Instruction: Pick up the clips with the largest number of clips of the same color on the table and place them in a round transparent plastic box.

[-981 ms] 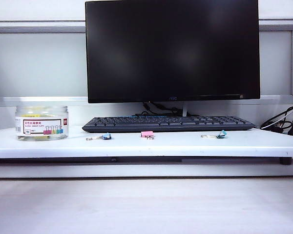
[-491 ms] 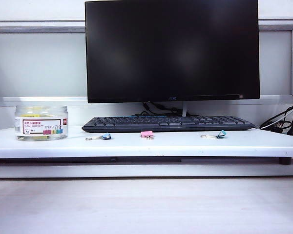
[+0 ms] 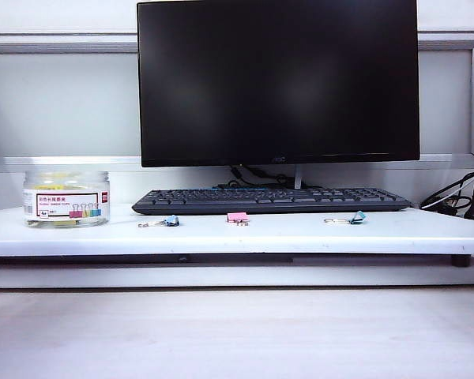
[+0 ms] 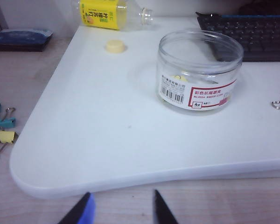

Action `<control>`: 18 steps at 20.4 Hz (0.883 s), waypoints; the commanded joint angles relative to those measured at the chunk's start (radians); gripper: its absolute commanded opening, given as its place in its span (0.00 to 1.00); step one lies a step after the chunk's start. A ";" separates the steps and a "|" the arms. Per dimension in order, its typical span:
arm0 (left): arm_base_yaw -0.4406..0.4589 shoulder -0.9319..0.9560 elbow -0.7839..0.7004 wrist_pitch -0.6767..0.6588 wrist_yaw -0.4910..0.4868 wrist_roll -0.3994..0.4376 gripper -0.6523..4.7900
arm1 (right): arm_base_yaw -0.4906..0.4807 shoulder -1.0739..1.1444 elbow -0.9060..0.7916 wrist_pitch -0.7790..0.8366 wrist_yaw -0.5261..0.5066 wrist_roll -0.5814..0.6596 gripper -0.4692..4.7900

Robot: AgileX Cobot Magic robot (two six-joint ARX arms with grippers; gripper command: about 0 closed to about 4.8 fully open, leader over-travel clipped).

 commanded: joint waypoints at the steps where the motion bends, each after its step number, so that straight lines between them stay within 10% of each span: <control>1: 0.000 -0.003 0.001 0.013 0.004 0.003 0.43 | -0.023 -0.002 0.001 -0.013 0.001 0.005 0.08; 18: 0.000 -0.003 0.001 0.013 0.004 0.003 0.43 | -0.090 -0.002 -0.019 0.211 0.001 0.004 0.08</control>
